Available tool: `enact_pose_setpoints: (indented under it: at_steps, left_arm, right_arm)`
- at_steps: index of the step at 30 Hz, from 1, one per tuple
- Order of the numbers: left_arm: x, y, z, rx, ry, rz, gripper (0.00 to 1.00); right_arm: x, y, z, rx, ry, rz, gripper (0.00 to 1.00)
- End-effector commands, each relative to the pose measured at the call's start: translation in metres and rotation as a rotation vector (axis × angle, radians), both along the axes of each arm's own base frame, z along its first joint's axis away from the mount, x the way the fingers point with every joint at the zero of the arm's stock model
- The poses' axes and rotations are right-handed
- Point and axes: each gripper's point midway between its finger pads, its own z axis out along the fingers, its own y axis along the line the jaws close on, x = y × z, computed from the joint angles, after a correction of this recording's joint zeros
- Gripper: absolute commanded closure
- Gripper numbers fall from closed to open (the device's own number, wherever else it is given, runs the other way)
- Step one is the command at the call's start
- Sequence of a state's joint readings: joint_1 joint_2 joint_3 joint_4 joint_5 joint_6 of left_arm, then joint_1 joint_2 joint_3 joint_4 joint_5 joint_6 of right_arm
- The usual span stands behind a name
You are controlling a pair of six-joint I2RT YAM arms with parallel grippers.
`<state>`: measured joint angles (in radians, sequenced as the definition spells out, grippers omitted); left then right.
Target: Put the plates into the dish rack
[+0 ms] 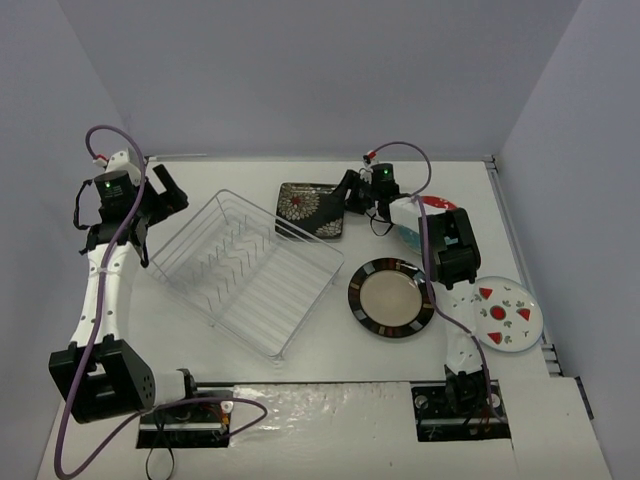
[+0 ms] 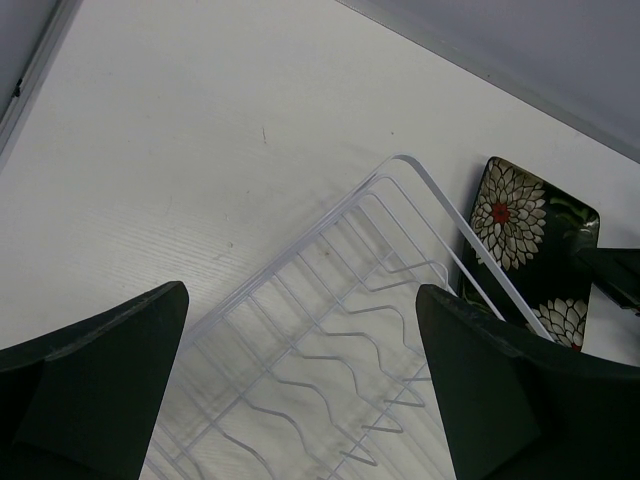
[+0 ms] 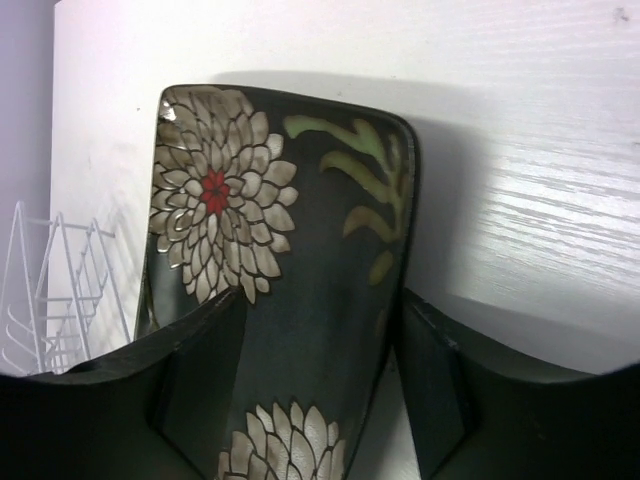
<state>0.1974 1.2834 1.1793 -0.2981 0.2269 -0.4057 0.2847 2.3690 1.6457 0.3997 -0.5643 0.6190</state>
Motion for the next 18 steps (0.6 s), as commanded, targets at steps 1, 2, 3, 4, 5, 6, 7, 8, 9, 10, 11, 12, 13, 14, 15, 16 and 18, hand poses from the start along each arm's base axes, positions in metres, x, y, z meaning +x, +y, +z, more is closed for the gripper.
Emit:
enact_pose_setpoints:
  at_steps: [1,2,3,4,5,6,7,8,9,10,11,12,13,14,15,16,18]
  left_arm:
    - [0.000,0.004,0.031,0.021,-0.099,0.023,0.03]
    - [-0.001,0.004,0.032,0.023,-0.101,0.024,0.03]
    - [-0.001,0.005,0.032,0.025,-0.101,0.025,0.03]
    - [-0.002,0.005,0.032,0.025,-0.102,0.026,0.03]
    - [-0.002,0.005,0.032,0.026,-0.102,0.028,0.03]
    - [-0.002,0.005,0.032,0.028,-0.101,0.028,0.03]
    - [-0.002,0.005,0.032,0.028,-0.100,0.029,0.03]
    - [-0.002,0.006,0.032,0.028,-0.101,0.032,0.03]
    - [-0.002,0.006,0.032,0.030,-0.102,0.034,0.03]
    - [-0.003,0.006,0.033,0.031,-0.101,0.035,0.03]
    - [-0.003,0.007,0.032,0.032,-0.099,0.037,0.03]
    - [-0.003,0.007,0.032,0.033,-0.099,0.039,0.03]
    - [-0.003,0.007,0.033,0.035,-0.100,0.039,0.03]
    - [-0.003,0.007,0.033,0.036,-0.101,0.040,0.03]
    - [-0.003,0.008,0.033,0.037,-0.101,0.041,0.03]
    - [-0.003,0.008,0.033,0.038,-0.100,0.042,0.03]
    - [-0.003,0.008,0.034,0.040,-0.100,0.042,0.03]
  right_arm:
    - [-0.003,-0.002,-0.009,0.053,0.043,-0.017,0.49]
    - [-0.003,-0.003,-0.012,0.060,0.046,-0.020,0.54]
    - [-0.004,-0.004,-0.013,0.072,0.052,-0.027,0.58]
    - [-0.004,-0.005,-0.014,0.084,0.054,-0.030,0.61]
    - [-0.004,-0.006,-0.014,0.096,0.056,-0.032,0.63]
    - [-0.004,-0.006,-0.014,0.112,0.053,-0.036,0.68]
    - [-0.004,-0.008,-0.015,0.123,0.055,-0.038,0.72]
    - [-0.005,-0.009,-0.017,0.126,0.060,-0.039,0.76]
    - [-0.006,-0.009,-0.018,0.133,0.060,-0.042,0.78]
    - [-0.006,-0.011,-0.019,0.143,0.060,-0.042,0.84]
    - [-0.006,-0.011,-0.020,0.150,0.058,-0.038,0.87]
    - [-0.006,-0.011,-0.020,0.158,0.057,-0.034,0.91]
    - [-0.007,-0.011,-0.019,0.169,0.054,-0.027,0.95]
    - [-0.008,-0.009,-0.017,0.183,0.047,-0.016,1.00]
    - [-0.007,-0.008,-0.011,0.202,0.024,-0.008,1.00]
    - [-0.006,-0.007,-0.005,0.220,0.000,0.000,1.00]
    - [-0.006,-0.008,0.006,0.248,-0.047,0.007,1.00]
